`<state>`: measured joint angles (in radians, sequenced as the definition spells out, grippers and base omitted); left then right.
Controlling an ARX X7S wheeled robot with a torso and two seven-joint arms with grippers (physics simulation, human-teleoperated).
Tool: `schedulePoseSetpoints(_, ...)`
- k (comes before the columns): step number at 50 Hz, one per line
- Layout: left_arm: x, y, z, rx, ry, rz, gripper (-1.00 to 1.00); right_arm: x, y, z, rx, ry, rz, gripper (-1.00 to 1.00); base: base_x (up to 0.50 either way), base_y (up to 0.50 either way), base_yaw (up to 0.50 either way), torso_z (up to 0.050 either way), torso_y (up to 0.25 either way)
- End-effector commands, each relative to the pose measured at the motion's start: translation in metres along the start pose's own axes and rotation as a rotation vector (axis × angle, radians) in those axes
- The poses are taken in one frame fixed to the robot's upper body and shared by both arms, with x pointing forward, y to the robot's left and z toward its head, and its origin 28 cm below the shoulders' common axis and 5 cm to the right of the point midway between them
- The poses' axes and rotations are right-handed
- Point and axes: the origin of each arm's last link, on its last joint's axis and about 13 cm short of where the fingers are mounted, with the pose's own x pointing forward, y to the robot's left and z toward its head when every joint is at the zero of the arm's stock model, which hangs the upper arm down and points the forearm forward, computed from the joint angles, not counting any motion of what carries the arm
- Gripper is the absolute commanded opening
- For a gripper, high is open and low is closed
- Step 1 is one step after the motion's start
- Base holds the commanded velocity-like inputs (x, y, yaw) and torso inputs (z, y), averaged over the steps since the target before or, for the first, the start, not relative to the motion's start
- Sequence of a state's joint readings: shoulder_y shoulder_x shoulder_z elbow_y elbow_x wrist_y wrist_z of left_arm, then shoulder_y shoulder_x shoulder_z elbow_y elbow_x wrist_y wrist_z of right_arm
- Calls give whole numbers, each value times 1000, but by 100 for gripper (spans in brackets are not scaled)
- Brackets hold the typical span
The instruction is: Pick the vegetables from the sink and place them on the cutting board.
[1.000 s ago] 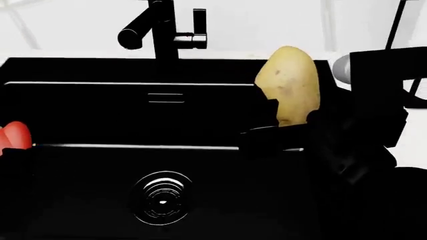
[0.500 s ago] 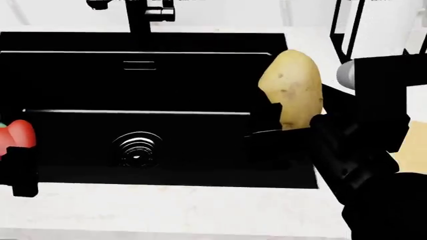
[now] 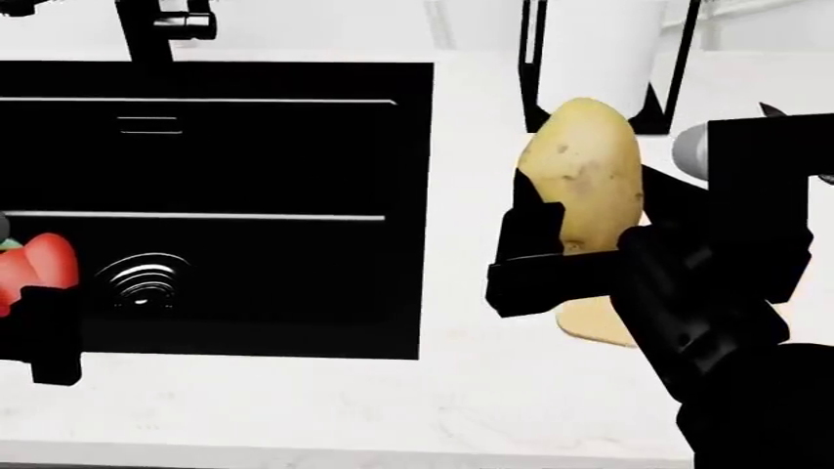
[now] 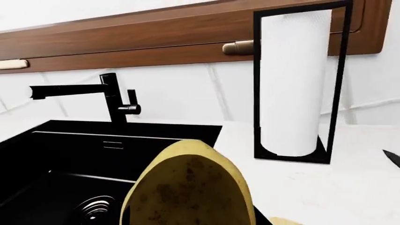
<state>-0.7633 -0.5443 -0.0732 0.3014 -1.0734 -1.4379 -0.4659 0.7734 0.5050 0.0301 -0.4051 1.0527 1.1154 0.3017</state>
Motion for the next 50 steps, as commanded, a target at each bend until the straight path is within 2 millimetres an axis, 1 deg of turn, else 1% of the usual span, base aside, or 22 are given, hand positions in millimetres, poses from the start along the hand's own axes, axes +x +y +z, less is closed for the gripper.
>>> schedulePoseSetpoints(1,0,0,2,-4,-8,-3,-100,1,-2,-2,-6,-4,-4,-100,0,-500,0,0,0)
schedulePoseSetpoints(10,0,0,5,3,-14,-4,-100,1,-3,-3,-4,-2,-5,-100,0,-500,0,0,0)
schedulePoseSetpoints(15,0,-3,7,6,-20,-5,-100,0,-3,-4,2,-8,-7,-100,40,-500,0,0,0)
schedulePoseSetpoints(18,1,-2,7,7,-19,-5,-100,0,-4,-5,3,-5,-10,-100,50,-500,0,0,0)
schedulePoseSetpoints(21,3,-5,10,11,-23,-12,-100,0,-4,-4,2,-6,-11,-100,63,-500,0,0,0)
schedulePoseSetpoints(25,0,-1,13,17,-29,-16,-100,1,-3,-3,1,-5,-9,-100,87,-500,0,0,0)
schedulePoseSetpoints(26,4,-5,13,22,-27,-16,-100,1,-3,-4,-1,-3,-10,-100,85,-500,0,0,0)
schedulePoseSetpoints(28,3,-3,13,24,-26,-14,-100,1,-3,-5,-5,2,-9,-100,83,-500,0,0,0)
schedulePoseSetpoints(32,6,-5,15,23,-31,-16,-100,2,-3,-4,-3,-1,-11,-100,149,-477,0,0,0)
schedulePoseSetpoints(36,3,-1,15,21,-33,-18,-100,4,-1,-7,-8,8,-2,-100,162,-405,0,0,0)
schedulePoseSetpoints(42,3,1,13,18,-35,-17,-100,5,-1,-8,-11,6,1,-100,255,-121,0,0,0)
schedulePoseSetpoints(46,6,-3,14,16,-36,-18,-100,5,0,-8,-14,3,4,-100,307,0,0,0,0)
schedulePoseSetpoints(50,-1,4,14,14,-39,-17,-100,6,0,-8,-16,4,9,-100,311,0,0,0,0)
